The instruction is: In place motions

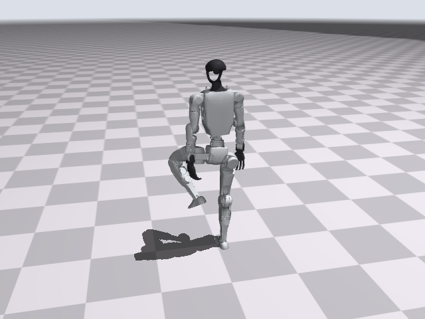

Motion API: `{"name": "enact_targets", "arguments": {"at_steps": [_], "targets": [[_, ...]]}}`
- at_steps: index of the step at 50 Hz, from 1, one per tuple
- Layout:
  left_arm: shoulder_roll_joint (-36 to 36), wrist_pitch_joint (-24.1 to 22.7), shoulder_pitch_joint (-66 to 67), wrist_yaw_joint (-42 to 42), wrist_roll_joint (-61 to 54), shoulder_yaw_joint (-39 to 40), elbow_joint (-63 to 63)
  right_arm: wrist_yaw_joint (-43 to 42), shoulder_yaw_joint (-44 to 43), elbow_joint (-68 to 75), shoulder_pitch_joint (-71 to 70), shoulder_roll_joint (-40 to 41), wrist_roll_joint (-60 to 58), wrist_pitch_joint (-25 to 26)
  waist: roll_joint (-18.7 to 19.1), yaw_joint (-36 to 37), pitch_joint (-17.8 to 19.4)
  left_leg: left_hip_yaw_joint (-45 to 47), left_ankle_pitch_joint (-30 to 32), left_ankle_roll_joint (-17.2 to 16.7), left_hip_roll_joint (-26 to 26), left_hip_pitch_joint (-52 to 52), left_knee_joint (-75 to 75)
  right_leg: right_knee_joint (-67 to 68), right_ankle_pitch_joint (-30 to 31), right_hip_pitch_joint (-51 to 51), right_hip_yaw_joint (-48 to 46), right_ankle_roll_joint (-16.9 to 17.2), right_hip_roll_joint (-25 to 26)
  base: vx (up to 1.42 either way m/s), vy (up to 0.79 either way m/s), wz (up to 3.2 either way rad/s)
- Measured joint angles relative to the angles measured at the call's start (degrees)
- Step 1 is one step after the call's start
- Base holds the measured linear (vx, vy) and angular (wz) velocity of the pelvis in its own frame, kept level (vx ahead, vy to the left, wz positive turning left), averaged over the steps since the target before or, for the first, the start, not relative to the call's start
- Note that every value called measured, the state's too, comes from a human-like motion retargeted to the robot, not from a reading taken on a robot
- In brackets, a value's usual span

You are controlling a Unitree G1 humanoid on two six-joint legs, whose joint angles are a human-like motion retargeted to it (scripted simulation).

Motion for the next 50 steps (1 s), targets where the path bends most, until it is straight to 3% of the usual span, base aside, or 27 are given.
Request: {"name": "enact_targets", "arguments": {"at_steps": [4,8,13,15,17,18,20,22,23,25,28,30,35,38,43,50], "targets": [[-0.05,0.25,0.14,-0.47,-0.07,0.46,1.81,-0.43,0.42,3.48,0.91,0.19,-0.19,1.52,0.06,0.02,0.53,-0.37,0.45,-0.53,-2.0,7.48,-7.7,-0.32,-0.19,1.38,-0.42,0.82,-0.68,0.01,0.0,0.09],[-0.77,0.07,2.5,0.34,0.03,1.17,2.53,-0.9,0.84,5.57,3.88,0.51,-1.44,2.63,0.7,-1.61,-2.04,0.58,2.09,-1.63,-6.47,20.02,-23.88,-2.86,0.17,2.65,-2.37,2.01,-1.48,0.11,0.02,0.3],[-0.91,0.16,4.02,0.19,0.04,2.98,5.45,-2.59,0.5,8.92,6.58,0.29,-2.54,4.01,2.65,-5.6,-2.78,-7.23,8.21,-5.04,-20.08,41.7,-58.81,-3.34,-1.4,6.13,-6.33,3.25,-1.63,0.15,-0.02,0.4],[-0.93,0.16,5.08,0.79,0.03,3.45,5.79,-2.75,0.36,9.7,8.3,0.33,-2.49,4.39,4.21,-5.06,-3.79,-10.97,12.18,-6.79,-23.0,50.32,-74.56,-3.52,-1.77,6.37,-6.32,3.17,0.44,0.19,-0.04,-0.27],[-0.72,0.33,5.5,1.08,-0.03,3.82,6.31,-2.31,-0.32,10.83,9.14,-0.16,-2.73,5.06,5.45,-5.76,-4.71,-10.87,-1.76,-7.19,-24.41,59.15,-86.81,-1.86,-3.37,6.29,-7.66,3.57,1.13,0.19,-0.07,0.09],[-0.72,0.32,5.88,1.12,-0.15,4.15,6.43,-2.19,-0.59,11.33,9.51,-0.35,-3.15,5.45,6.54,-6.68,-5.42,-4.83,-3.93,-5.86,-22.21,62.3,-91.59,-1.05,-4.22,6.26,-8.76,3.82,1.76,0.2,-0.1,0.59],[-0.66,0.42,6.35,0.71,-0.66,5.19,6.87,-2.61,-0.66,12.16,9.94,-0.52,-3.99,6.74,10.2,-11.55,-7.76,-6.75,-1.18,-9.08,-19.02,63.28,-96.64,0.56,-5.59,5.13,-13.28,4.16,3.28,0.1,-0.12,0.97],[0.08,0.83,4.17,0.53,-1.02,5.64,6.86,-3.65,-1.75,11.39,9.39,0.05,-2.88,7.25,10.28,-12.57,-4.92,-16.6,0.72,-10.75,-19.82,62.29,-96.65,3.7,-5.62,5.32,-14.77,4.29,3.21,-0.22,-0.13,0.5],[0.54,0.94,2.55,1.0,-1.35,5.04,6.38,-4.11,-2.8,10.59,9.03,0.25,-1.64,6.37,9.83,-12.97,-2.52,-14.93,0.52,-9.85,-19.49,63.47,-96.67,6.25,-4.86,5.49,-16.0,4.57,2.5,-0.26,-0.08,0.42],[1.53,0.69,0.28,1.63,-2.19,2.05,4.79,-2.9,-4.01,8.63,9.38,-0.16,1.27,3.13,9.81,-11.51,0.64,-14.91,0.19,-8.97,-19.32,65.91,-97.63,14.09,-0.55,3.41,-16.98,5.69,0.77,-0.16,-0.02,0.03],[2.37,0.99,-3.31,1.93,-1.58,0.76,4.34,1.21,-4.19,5.59,9.35,-0.65,0.33,2.59,9.83,-8.61,-0.95,-14.12,0.36,-9.33,-19.3,63.44,-98.01,34.45,10.57,-11.39,-11.28,10.42,-4.37,-0.09,0.0,-0.75],[2.45,0.89,-3.71,2.45,-2.05,1.71,3.46,-0.09,-3.95,4.43,8.69,-0.18,-1.8,3.64,9.82,-10.0,-1.33,-13.3,0.8,-8.98,-19.59,62.66,-98.4,43.92,14.95,-19.36,-7.18,10.16,-3.52,-0.1,-0.04,-0.39],[4.08,1.14,-7.58,1.4,-3.75,0.45,5.32,-1.35,-1.76,2.7,5.83,0.66,-0.69,1.64,13.2,-15.74,1.63,-15.07,2.3,-8.07,-16.92,60.95,-98.27,69.57,7.63,-36.0,-8.39,8.44,-3.03,-0.17,-0.05,0.2],[3.83,1.12,-7.8,2.23,-2.21,-0.82,5.28,0.74,-2.06,1.83,6.49,1.1,-1.22,0.83,15.53,-17.44,1.23,-17.55,3.12,-7.95,-15.18,58.83,-97.9,79.54,5.71,-44.81,-8.77,9.23,-1.26,-0.01,-0.05,0.27],[3.06,0.74,-7.96,1.48,-1.67,-3.15,3.72,0.39,-1.65,3.27,7.35,1.22,-0.85,1.33,16.62,-18.44,1.06,-18.43,3.57,-8.12,-13.65,57.67,-97.47,82.34,4.58,-47.83,-9.53,9.49,-0.72,-0.01,-0.03,0.16],[1.16,0.02,-6.49,1.27,-1.2,-3.04,2.74,-1.19,-1.52,7.7,9.04,0.45,-1.95,3.14,13.03,-13.88,-1.35,-14.03,3.27,-8.66,-15.71,60.85,-99.64,60.74,5.29,-30.65,-5.36,9.39,0.89,0.08,-0.01,-0.26]]}}
